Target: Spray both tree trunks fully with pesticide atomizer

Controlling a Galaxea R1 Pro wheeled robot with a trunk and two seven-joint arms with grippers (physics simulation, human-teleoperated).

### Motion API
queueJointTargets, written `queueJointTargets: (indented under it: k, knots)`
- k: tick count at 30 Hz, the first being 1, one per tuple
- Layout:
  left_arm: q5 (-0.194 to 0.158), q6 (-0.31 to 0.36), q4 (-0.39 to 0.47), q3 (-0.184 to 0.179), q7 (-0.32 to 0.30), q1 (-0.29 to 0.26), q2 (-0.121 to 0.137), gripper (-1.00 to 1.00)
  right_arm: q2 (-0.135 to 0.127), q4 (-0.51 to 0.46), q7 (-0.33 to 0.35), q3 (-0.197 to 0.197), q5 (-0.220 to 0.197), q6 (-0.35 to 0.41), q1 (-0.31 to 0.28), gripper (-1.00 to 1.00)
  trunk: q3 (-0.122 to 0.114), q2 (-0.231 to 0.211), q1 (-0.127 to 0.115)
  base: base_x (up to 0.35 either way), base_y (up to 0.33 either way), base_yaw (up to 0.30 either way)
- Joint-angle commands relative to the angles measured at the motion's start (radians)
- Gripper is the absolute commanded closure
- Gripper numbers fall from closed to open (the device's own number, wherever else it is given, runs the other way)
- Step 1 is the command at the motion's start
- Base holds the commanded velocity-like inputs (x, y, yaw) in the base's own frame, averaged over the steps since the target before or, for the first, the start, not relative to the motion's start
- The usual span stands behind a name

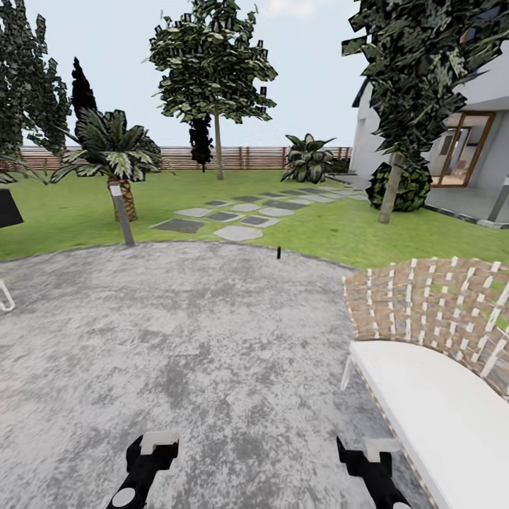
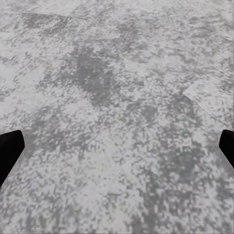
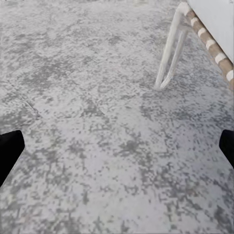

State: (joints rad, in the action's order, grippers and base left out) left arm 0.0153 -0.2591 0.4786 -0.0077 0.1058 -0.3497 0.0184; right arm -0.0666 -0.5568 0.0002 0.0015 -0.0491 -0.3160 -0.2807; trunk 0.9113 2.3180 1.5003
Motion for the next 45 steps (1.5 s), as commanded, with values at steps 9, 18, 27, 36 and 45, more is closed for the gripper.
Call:
queueJointTargets:
  k: [9,18,27,36,45]
  knots:
    - [0.000,0.000,0.000,0.000,0.000,0.000,-0.001,-1.00,0.000,0.000,0.001,0.000,0.000,0.000,0.000,-1.00,0.000,0.000,0.000,0.340,0.048,0.011]
    - [0.000,0.000,0.001,0.000,0.000,0.000,-0.001,-1.00,0.000,0.000,0.002,0.000,0.000,0.000,0.000,-1.00,0.000,0.000,0.000,0.340,0.107,0.000]
    - [0.000,0.000,0.002,0.000,0.000,0.000,0.001,-1.00,0.000,0.000,0.003,0.000,0.000,0.000,0.000,-1.00,0.000,0.000,0.000,0.339,0.082,0.000]
    - [0.000,0.000,0.002,0.000,0.000,0.000,0.002,-1.00,0.000,0.000,0.003,0.000,0.000,0.000,0.000,-1.00,0.000,0.000,0.000,0.339,0.004,0.000]
    - [0.000,0.001,0.002,0.001,0.000,0.000,0.003,-1.00,0.000,0.000,0.003,0.000,0.000,0.000,0.000,-1.00,0.000,0.000,0.000,0.339,0.000,0.000]
